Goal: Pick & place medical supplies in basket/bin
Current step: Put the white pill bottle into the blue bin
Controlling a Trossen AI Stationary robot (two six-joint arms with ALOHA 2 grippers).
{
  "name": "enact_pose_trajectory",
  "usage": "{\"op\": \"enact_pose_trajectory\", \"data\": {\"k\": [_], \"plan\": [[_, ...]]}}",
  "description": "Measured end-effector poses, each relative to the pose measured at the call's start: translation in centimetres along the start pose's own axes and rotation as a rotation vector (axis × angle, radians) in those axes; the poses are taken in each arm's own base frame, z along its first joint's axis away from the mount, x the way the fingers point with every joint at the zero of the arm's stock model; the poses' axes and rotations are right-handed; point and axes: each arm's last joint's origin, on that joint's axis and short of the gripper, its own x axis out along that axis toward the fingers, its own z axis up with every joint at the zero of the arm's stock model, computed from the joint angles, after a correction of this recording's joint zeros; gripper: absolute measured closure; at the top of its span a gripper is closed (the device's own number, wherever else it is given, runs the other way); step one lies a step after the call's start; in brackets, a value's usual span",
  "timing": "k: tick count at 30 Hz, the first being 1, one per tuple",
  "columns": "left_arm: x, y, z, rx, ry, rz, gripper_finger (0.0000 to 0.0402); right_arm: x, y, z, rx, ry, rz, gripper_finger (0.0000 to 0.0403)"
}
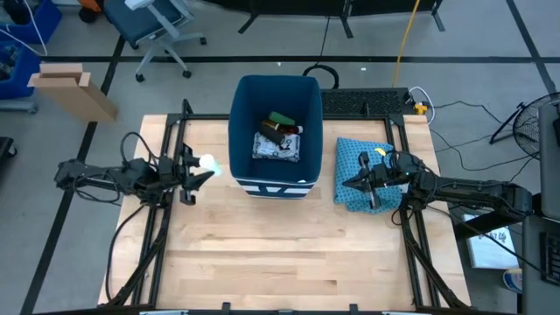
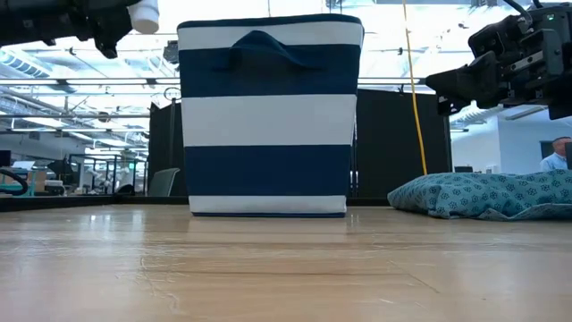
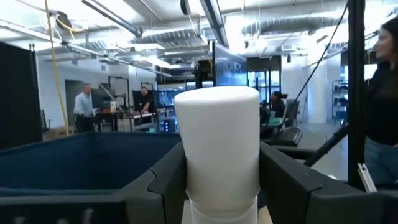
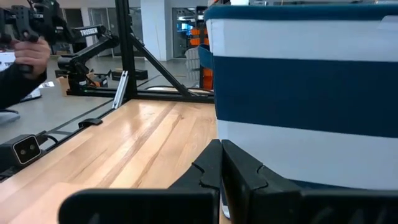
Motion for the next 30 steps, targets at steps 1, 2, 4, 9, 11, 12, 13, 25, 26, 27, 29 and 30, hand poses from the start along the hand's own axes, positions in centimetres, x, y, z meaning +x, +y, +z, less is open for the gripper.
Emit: {"op": "enact_pose_trajectory", "data": {"k": [1,2,4,9,11,12,13,25,26,27,29,30], "plan": [[0.0,0.0,0.1,0.007,-0.005,0.0,0.0234,0.0,0.0,0.0,-0.002,-0.004,0.0,0.0403],[0.0,0.0,0.1,0.011,-0.011,0.001,0.0234,0.0,0.0,0.1,-0.003,-0.007,-0.001,0.0403],[0.0,0.0,0.2,0.031,-0.022,0.002,0.0234,0.0,0.0,0.1,-0.003,-0.006,-0.001,0.0403],[0.1,0.1,0.8,0.033,-0.032,0.027,0.0234,0.0,0.0,0.1,0.025,-0.006,-0.002,0.0403],[0.2,0.1,0.8,0.033,-0.03,0.034,0.0234,0.0,0.0,0.1,0.033,-0.006,-0.002,0.0403],[0.3,0.2,0.7,0.04,-0.028,0.047,0.0234,0.0,0.0,0.1,0.033,-0.006,-0.002,0.0403],[0.5,0.3,0.7,0.048,-0.032,0.069,0.0234,0.0,0.0,0.1,0.032,-0.006,-0.003,0.0403],[10.8,3.4,7.7,0.171,0.286,0.223,0.0235,-0.1,-0.2,1.5,-0.231,-0.137,-0.115,0.0403],[12.2,4.1,8.4,0.172,0.327,0.231,0.0235,-0.2,-0.3,1.7,-0.237,-0.147,-0.145,0.0403],[13.7,4.8,9.1,0.175,0.366,0.238,0.0235,-0.2,-0.4,1.7,-0.241,-0.151,-0.172,0.0403],[16.8,6.5,10.5,0.192,0.427,0.231,0.0235,-0.2,-0.5,1.8,-0.249,-0.152,-0.195,0.0403],[18.4,7.4,10.9,0.202,0.474,0.214,0.0235,-0.2,-0.5,1.7,-0.252,-0.149,-0.198,0.0403]]}}
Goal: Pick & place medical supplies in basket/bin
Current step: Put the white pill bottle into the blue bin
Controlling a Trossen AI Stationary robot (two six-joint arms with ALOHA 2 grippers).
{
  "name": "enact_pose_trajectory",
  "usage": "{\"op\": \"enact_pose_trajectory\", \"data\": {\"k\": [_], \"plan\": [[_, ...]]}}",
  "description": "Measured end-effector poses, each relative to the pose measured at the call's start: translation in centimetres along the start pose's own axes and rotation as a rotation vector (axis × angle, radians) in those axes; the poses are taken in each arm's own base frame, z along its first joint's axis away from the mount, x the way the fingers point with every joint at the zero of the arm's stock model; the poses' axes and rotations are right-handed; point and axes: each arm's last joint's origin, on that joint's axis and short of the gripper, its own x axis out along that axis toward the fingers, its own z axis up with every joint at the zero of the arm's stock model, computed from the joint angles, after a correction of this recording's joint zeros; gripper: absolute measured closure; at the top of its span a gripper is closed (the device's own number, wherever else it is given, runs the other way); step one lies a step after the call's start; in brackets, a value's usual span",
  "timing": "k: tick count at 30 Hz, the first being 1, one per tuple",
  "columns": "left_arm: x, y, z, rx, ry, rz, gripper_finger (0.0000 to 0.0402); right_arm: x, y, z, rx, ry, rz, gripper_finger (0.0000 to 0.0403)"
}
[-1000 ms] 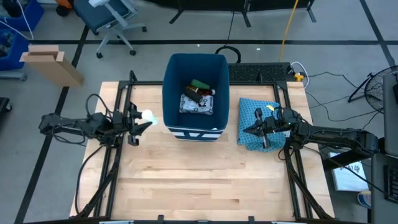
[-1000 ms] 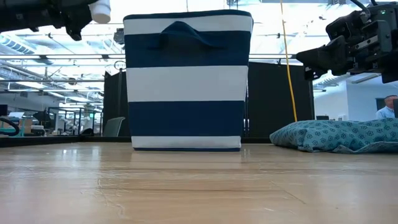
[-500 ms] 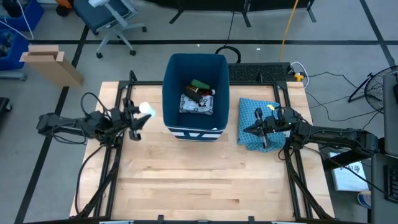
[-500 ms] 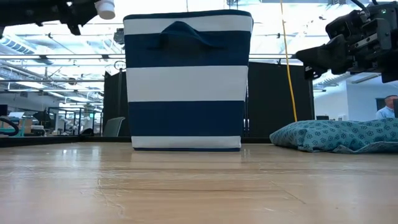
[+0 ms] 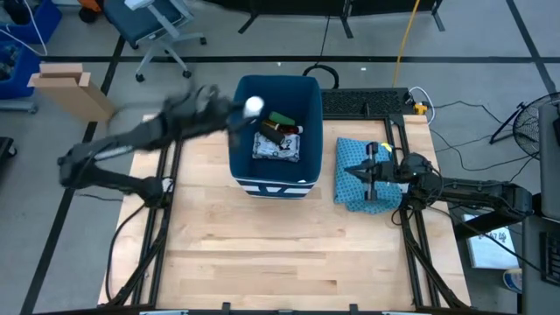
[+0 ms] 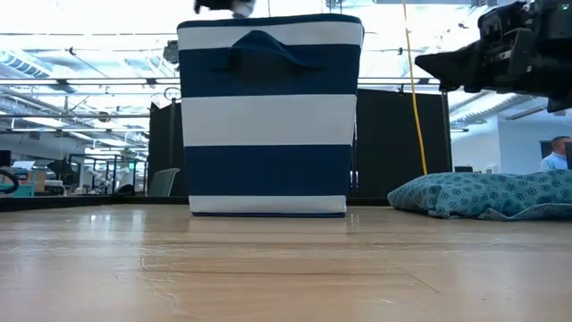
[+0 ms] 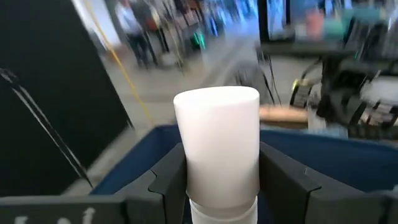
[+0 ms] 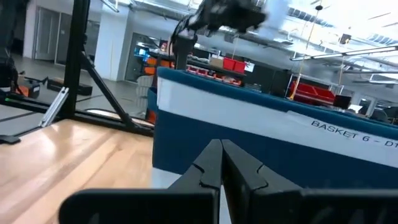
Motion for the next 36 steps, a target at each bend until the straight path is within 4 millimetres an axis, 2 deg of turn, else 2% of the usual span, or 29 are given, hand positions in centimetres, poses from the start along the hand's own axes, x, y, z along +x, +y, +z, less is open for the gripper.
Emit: {"op": "enact_pose_trajectory", "data": {"k": [3,6,11,15,19,22,26,32,36], "plan": [[4.7,1.8,1.6,0.005,0.149,-0.058,0.0235,0.0,0.0,-0.1,-0.004,0.01,0.002,0.0403],[9.8,2.8,1.4,0.025,0.312,-0.078,0.0235,0.0,0.0,-0.1,-0.005,0.01,0.002,0.0403],[17.1,3.6,-1.5,0.084,0.572,-0.136,0.0235,0.0,0.0,-0.1,-0.007,0.012,0.003,0.0403],[21.0,2.9,-4.7,0.107,0.721,-0.2,0.0235,0.0,0.0,-0.2,-0.006,0.015,0.005,0.0403],[23.3,1.9,-7.5,0.133,0.768,-0.242,0.0235,0.0,0.1,-0.3,-0.001,0.032,0.009,0.0403],[24.5,2.0,-9.6,0.107,0.806,-0.275,0.0235,0.0,0.1,-0.4,-0.002,0.035,0.01,0.0403],[25.3,2.1,-11.7,0.058,0.852,-0.314,0.0235,0.0,0.1,-0.4,0.002,0.041,0.011,0.0403],[26.2,0.4,-14.2,0.069,0.888,-0.346,0.0235,0.0,0.1,-0.5,0.005,0.047,0.012,0.0403],[26.5,-0.5,-16.6,0.095,0.906,-0.317,0.0235,0.0,0.1,-0.6,0.008,0.055,0.015,0.0403]]}}
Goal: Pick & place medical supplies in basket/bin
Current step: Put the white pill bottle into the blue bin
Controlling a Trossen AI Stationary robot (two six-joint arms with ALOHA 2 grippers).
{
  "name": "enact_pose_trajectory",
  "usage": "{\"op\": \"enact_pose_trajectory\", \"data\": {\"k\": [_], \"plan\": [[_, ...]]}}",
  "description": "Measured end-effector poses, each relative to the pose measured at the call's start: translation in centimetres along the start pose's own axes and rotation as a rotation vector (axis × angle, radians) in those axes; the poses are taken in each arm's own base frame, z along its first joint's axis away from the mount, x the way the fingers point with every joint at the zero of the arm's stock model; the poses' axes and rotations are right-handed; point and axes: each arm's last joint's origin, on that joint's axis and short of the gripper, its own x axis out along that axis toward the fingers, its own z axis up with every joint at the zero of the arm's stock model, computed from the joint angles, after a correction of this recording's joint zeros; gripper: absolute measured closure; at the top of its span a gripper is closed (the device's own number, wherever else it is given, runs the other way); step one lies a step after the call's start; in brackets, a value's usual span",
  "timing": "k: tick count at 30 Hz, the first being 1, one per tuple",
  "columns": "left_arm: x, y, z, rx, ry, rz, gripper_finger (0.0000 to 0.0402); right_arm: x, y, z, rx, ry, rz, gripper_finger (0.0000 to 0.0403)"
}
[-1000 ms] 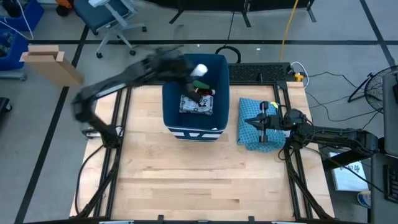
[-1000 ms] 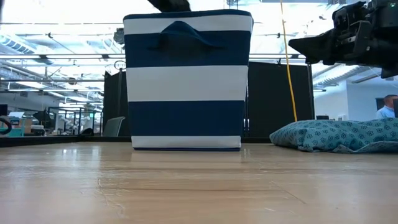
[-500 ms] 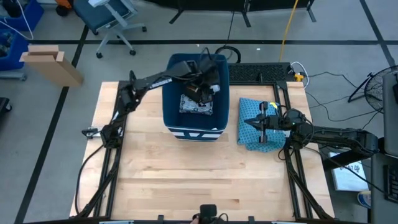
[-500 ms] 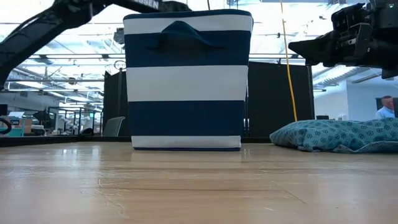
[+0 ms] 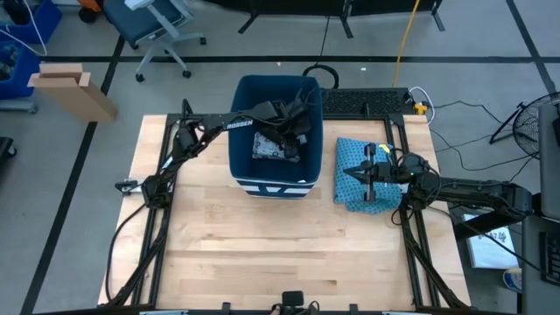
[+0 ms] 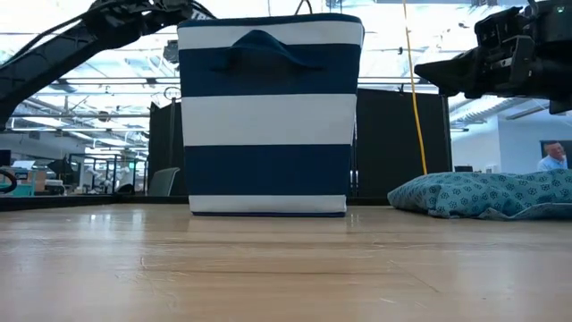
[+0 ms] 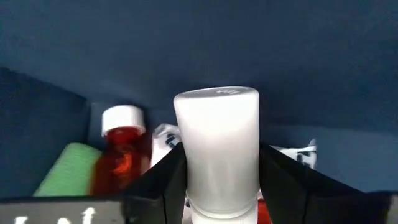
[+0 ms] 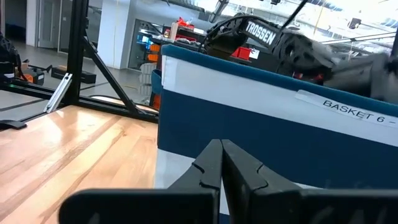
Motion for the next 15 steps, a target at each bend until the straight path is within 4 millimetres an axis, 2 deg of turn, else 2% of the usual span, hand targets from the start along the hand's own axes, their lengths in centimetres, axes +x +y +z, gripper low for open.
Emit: {"op": "enact_pose_trajectory", "data": {"k": [4,10,12,15], "plan": [[1.2,-0.2,-0.9,-0.019,-0.004,0.014,0.0235,0.0,0.0,0.0,0.0,0.0,0.0,0.0403],[1.7,0.0,-1.4,-0.011,0.027,0.035,0.0234,0.0,0.0,0.0,0.001,-0.002,0.0,0.0403],[1.5,-0.1,-1.2,-0.007,0.017,0.032,0.0218,0.0,0.0,0.0,0.003,-0.002,0.0,0.0403],[0.8,-0.1,-0.6,0.003,0.018,0.017,0.0169,0.0,0.0,0.0,0.003,-0.002,0.0,0.0403]]}}
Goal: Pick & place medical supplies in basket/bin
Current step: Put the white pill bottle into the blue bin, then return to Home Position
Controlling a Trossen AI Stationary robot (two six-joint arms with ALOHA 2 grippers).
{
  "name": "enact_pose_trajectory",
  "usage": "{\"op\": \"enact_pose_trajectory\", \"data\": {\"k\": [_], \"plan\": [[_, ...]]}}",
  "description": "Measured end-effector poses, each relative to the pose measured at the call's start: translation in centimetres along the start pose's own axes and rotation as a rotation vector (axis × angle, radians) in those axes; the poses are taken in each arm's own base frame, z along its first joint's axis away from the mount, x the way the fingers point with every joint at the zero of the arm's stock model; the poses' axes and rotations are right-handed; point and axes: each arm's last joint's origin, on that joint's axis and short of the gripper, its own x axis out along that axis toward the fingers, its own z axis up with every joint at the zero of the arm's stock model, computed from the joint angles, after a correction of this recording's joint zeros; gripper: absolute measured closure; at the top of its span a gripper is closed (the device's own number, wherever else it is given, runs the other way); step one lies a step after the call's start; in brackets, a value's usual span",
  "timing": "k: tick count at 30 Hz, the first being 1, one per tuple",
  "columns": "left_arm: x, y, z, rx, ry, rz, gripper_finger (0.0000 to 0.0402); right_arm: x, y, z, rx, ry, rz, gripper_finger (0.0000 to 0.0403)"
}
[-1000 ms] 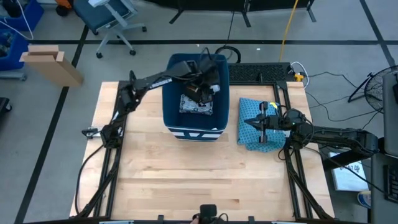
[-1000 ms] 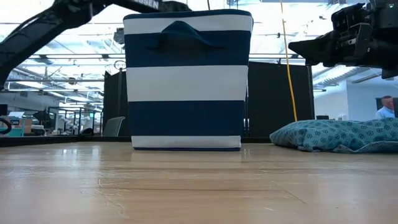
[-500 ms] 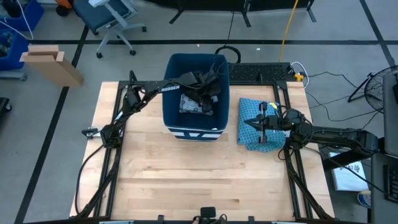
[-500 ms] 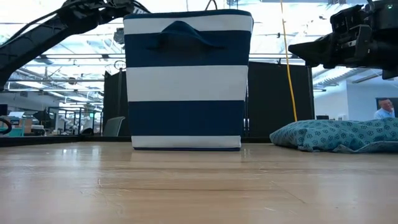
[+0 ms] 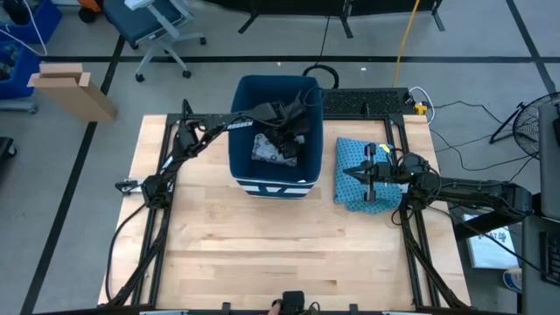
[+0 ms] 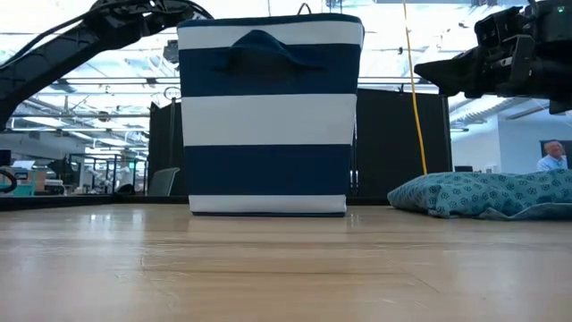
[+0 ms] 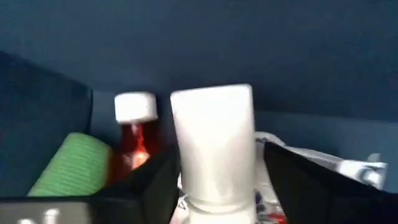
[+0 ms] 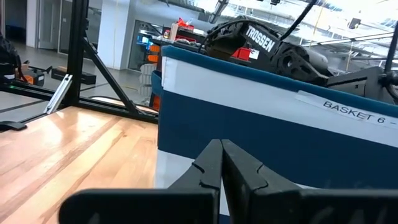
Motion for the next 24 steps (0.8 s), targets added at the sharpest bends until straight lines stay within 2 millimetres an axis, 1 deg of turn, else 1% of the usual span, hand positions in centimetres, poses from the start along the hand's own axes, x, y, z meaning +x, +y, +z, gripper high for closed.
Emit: {"op": "enact_pose_trajectory", "data": {"k": [2,5,7,9,12,15,16,18,21,23,24], "plan": [[-1.1,0.1,0.9,0.016,-0.019,0.004,0.0131,0.0,0.0,0.0,0.005,0.0,0.0,0.0403],[-4.4,0.1,2.5,0.044,-0.045,0.017,0.0077,0.0,0.0,0.0,0.012,0.001,0.0,0.0403],[-7.6,0.2,3.2,0.065,-0.065,0.009,0.005,0.0,0.0,-0.1,0.014,0.005,0.001,0.0403],[-11.3,-0.3,3.7,0.093,-0.104,-0.022,0.0035,0.0,0.0,-0.2,0.018,0.017,0.003,0.0403],[-17.6,-1.3,3.7,0.141,-0.205,-0.067,0.0038,0.0,0.1,-0.3,0.022,0.029,0.005,0.0403],[-23.4,-1.7,2.2,0.164,-0.291,-0.099,0.0074,0.0,0.1,-0.3,0.023,0.032,0.005,0.0403],[-24.8,-1.7,1.4,0.159,-0.307,-0.112,0.0091,0.0,0.1,-0.3,0.023,0.032,0.005,0.0403],[-27.2,-1.7,-0.5,0.143,-0.328,-0.152,0.0136,0.0,0.1,-0.3,0.026,0.032,0.006,0.0403],[-29.7,-2.2,-3.7,0.124,-0.35,-0.198,0.0218,0.0,0.1,-0.3,0.058,0.032,0.005,0.0403],[-30.6,-2.8,-6.2,0.114,-0.386,-0.2,0.0278,0.0,0.1,-0.3,0.074,0.032,0.005,0.0403],[-30.6,-3.0,-7.6,0.105,-0.406,-0.188,0.031,0.0,0.1,-0.3,0.081,0.032,0.004,0.0403]]}}
